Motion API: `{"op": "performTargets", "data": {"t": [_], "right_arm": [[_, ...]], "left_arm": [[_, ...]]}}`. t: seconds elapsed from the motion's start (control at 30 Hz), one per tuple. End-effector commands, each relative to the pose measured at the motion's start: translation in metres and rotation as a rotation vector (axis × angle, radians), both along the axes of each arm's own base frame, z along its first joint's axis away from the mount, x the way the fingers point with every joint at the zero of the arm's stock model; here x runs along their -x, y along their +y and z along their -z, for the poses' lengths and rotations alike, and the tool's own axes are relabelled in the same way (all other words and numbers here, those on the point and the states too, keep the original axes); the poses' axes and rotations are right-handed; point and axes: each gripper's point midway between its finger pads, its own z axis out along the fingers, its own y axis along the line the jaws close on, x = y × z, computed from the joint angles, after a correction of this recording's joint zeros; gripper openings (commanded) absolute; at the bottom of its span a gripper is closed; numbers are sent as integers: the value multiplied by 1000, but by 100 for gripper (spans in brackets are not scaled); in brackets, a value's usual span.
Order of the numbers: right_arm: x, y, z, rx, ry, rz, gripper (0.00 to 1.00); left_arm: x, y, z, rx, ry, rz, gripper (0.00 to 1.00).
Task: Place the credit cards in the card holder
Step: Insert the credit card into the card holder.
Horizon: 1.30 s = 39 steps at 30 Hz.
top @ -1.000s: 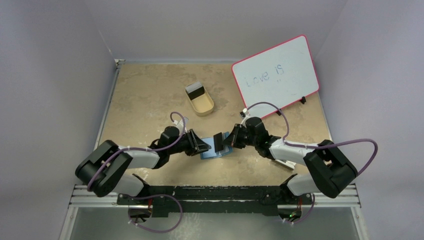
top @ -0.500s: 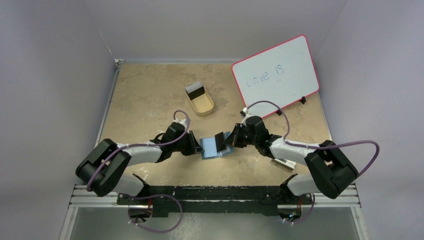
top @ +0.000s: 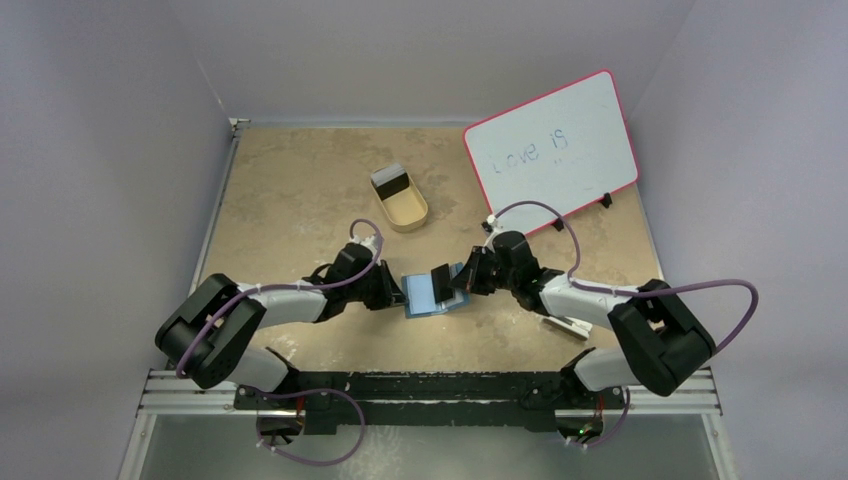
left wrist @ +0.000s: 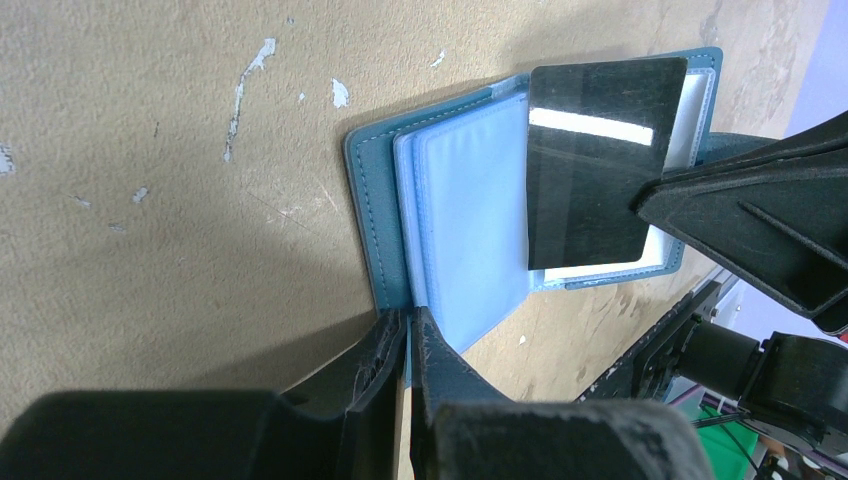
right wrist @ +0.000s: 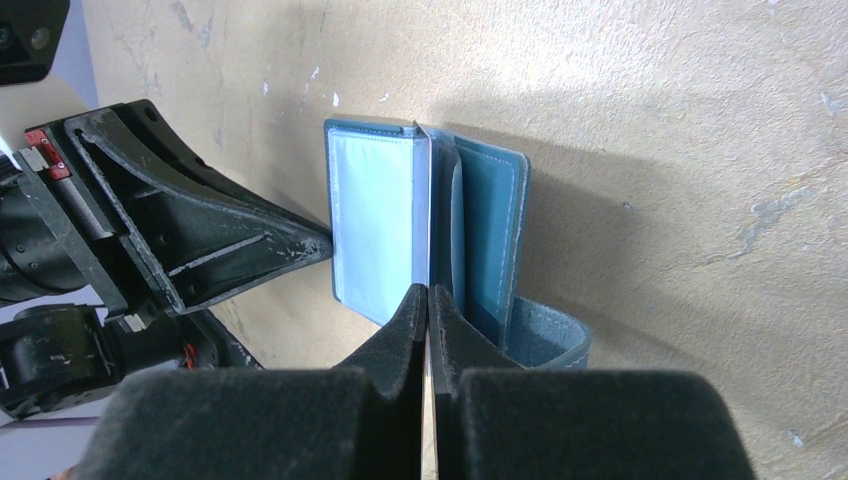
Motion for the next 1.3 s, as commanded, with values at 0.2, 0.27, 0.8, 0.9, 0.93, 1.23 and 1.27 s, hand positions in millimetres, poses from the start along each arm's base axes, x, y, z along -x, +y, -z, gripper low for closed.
{"op": "performTargets", "data": {"t": [0.2,0.27,0.8,0.9,0.93,1.23,1.27], "right_arm": [[0,-6,2,44,2,-3,0],[2,-7,4,46,7,-9,0],[13,-5,20,68,73,-59,0],[13,-8,16,71,69,-45,0],[13,-8,15,74,68,-43,0],[4,-3,18,91,49,-76,0],[4,0,18,81,51,-80,0]], "left_arm": [[3,23,22,-146,21,-29,6],[3,24,22,-148,21,-29,6],[3,26,23,-167,22,-26,6],[4,27,23,-170,22,-28,6],[4,27,24,-170,21,-27,6],[2,24,21,-158,17,-24,6],[3,24,22,-157,19,-22,6]]}}
